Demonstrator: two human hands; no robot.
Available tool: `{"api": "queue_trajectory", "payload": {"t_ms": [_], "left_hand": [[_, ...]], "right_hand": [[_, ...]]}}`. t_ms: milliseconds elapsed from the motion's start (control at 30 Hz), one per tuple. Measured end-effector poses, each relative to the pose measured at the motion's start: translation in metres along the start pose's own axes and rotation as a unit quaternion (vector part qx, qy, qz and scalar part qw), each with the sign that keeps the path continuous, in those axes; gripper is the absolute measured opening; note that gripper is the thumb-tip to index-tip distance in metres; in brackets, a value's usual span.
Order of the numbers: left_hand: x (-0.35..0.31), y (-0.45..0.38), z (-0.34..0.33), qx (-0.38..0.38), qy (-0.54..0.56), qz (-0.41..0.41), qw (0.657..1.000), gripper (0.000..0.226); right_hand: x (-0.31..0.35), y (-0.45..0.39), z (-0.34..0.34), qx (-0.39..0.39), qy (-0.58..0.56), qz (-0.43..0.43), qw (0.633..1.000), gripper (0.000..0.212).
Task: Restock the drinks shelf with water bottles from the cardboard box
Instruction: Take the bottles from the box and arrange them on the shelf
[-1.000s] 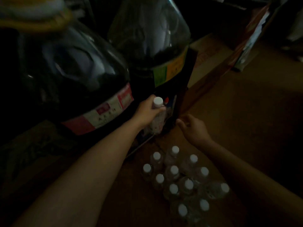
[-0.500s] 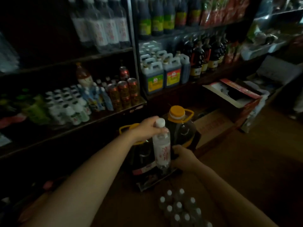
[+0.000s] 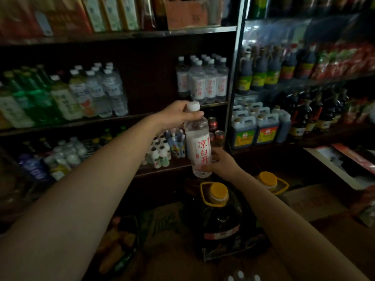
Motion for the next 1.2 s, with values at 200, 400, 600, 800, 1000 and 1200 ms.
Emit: {"api": "queue_trajectory", "payload": {"t_ms": [200,400,600,800,1000,1200], "left_hand": [[-0.001,-0.024,0.065,-0.036,-0.002,-0.021,0.999,0.026],[0.011,-0.073,0.134,-0.078,0.007,-0.033,0.996,0.055],[0.016,-0.119,0.171,-0.094,0.015,-0.072,0.993,0.042],[0.022,-0.174,0.198,-0.111,0.016,-0.092,0.989,0.039],[0.034,-0.238,0.204,-0.110,0.042,-0.101,0.988,0.033],[0.042,-0.305,0.210,-0.107,0.036,-0.076,0.991,0.025]], "right_hand": [[0.048,-0.052,-0.017,0.006,-0.019,0.047,0.999,0.064],[0.096,-0.120,-0.030,-0.013,0.002,0.064,0.998,0.058],[0.120,-0.176,-0.040,-0.051,-0.003,0.060,0.997,0.047],[0.119,-0.236,-0.029,-0.110,-0.040,0.056,0.992,0.052],[0.110,-0.303,-0.005,-0.116,-0.008,0.074,0.990,0.055],[0.105,-0.367,0.013,-0.104,0.053,0.062,0.991,0.048]]}}
Point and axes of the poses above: each hand's wrist, its own y-axis away from the middle knuckle, its own z-axis out of the back of the hand, x = y × z, the point moved 6 cm from there along -y, towards the middle knuckle, and after that the axes turned 12 degrees about y, right-handed, at the moved point
